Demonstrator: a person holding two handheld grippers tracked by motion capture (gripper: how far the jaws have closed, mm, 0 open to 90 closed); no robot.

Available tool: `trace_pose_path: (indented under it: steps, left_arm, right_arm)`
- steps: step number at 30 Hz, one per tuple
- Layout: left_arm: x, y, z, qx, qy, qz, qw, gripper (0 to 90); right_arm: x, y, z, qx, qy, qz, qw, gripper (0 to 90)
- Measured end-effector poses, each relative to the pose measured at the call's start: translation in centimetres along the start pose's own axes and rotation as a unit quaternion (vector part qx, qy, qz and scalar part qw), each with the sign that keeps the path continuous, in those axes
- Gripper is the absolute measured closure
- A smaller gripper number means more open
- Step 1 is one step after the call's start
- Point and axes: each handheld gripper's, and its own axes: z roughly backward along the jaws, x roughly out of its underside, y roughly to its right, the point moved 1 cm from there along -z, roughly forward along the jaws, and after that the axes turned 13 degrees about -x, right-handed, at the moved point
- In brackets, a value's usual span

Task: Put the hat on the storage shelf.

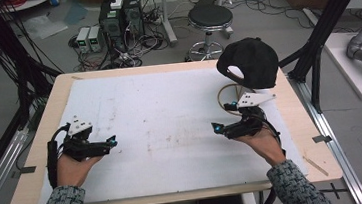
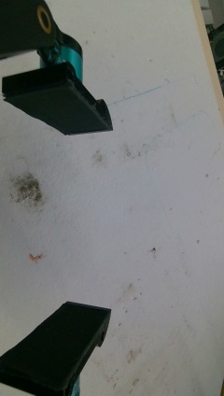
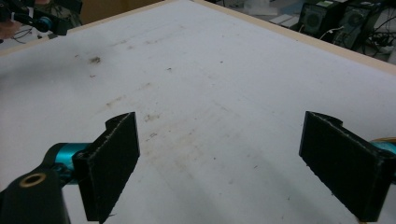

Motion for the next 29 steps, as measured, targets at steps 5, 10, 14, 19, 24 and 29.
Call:
trace_pose_path:
  steps: [5,10,14,19,24,29]
  left_arm:
    - [0.02,-0.04,-0.09,-0.001,0.001,0.000,1.0000,9.9]
    - [-0.07,0.18,-0.18,0.001,0.002,-0.002,1.0000,9.9]
    - [-0.09,0.25,-0.21,0.002,0.001,-0.002,1.0000,9.9]
    - [-0.04,0.20,-0.19,0.000,0.001,-0.003,1.0000,9.9]
    - [0.09,0.07,-0.12,0.000,0.002,-0.001,1.0000,9.9]
    - [0.15,0.06,-0.19,-0.001,0.002,0.000,1.0000,9.9]
  right_arm:
    - [0.13,0.10,0.11,0.001,-0.005,-0.003,1.0000,12.1]
    - [0.28,0.18,0.27,0.005,-0.005,-0.006,1.0000,12.1]
    - [0.30,0.14,0.28,0.007,-0.005,-0.007,0.9999,12.1]
    - [0.36,0.11,0.24,0.004,-0.007,-0.008,0.9999,12.1]
    - [0.36,0.05,0.28,0.007,-0.007,-0.004,0.9999,12.1]
    - [0.55,0.01,0.36,0.009,-0.006,-0.001,0.9999,12.1]
